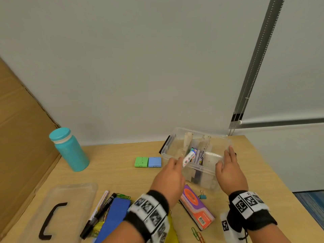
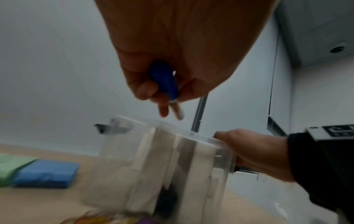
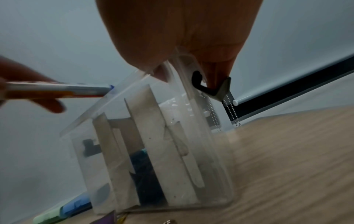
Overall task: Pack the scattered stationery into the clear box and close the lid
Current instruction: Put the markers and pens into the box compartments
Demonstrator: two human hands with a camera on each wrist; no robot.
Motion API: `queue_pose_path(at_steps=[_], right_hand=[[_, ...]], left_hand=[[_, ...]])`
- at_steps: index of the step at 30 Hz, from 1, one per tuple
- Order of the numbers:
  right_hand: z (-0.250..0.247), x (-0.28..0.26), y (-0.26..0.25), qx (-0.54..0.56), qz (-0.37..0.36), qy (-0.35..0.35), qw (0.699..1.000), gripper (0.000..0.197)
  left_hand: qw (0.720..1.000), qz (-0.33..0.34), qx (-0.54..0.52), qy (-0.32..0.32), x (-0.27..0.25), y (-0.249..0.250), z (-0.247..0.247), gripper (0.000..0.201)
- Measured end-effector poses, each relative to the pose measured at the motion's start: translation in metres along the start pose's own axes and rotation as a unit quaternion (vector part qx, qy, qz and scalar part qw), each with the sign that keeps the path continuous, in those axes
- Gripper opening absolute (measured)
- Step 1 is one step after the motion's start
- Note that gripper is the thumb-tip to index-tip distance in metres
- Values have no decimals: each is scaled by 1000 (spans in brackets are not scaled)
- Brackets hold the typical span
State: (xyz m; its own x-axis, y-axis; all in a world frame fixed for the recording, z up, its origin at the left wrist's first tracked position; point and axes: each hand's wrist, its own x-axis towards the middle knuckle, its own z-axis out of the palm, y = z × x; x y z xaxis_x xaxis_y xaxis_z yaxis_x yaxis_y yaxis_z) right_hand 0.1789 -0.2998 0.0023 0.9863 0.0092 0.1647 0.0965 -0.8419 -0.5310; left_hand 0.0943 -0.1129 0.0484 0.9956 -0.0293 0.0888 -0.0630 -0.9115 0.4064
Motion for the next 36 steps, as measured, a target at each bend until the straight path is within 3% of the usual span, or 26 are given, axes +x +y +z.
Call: queue_pose_path(at_steps=[4, 8, 13, 16, 21, 25, 30, 36], right_hand=[[0, -1, 0, -10, 4, -2, 1000, 56], [0, -1, 0, -21, -4, -3, 1000, 56], [-1, -1, 1, -35, -8, -2, 999, 56], [-1, -1, 1, -36, -10, 0, 999, 56], [0, 0, 2, -37, -4, 4, 999, 57], [-1, 1, 2, -31, -4, 8, 999, 55], [4, -4, 2, -72, -30, 50, 996, 64], [10, -15, 1, -70, -22, 75, 994, 62]], left_hand=[[995, -21, 88, -49, 52, 34, 2, 59], [977, -52, 174, -113, 97, 47, 7, 39], [970, -53, 175, -162, 114, 51, 12, 31], [986, -40, 101, -124, 108, 43, 10, 29], [999, 35, -27, -3, 57, 10, 3, 47], [998, 27, -30, 49, 2, -31, -3, 42], [996, -80, 30, 31, -57, -101, 5, 33], [961, -252, 116, -9, -111, -170, -10, 36]])
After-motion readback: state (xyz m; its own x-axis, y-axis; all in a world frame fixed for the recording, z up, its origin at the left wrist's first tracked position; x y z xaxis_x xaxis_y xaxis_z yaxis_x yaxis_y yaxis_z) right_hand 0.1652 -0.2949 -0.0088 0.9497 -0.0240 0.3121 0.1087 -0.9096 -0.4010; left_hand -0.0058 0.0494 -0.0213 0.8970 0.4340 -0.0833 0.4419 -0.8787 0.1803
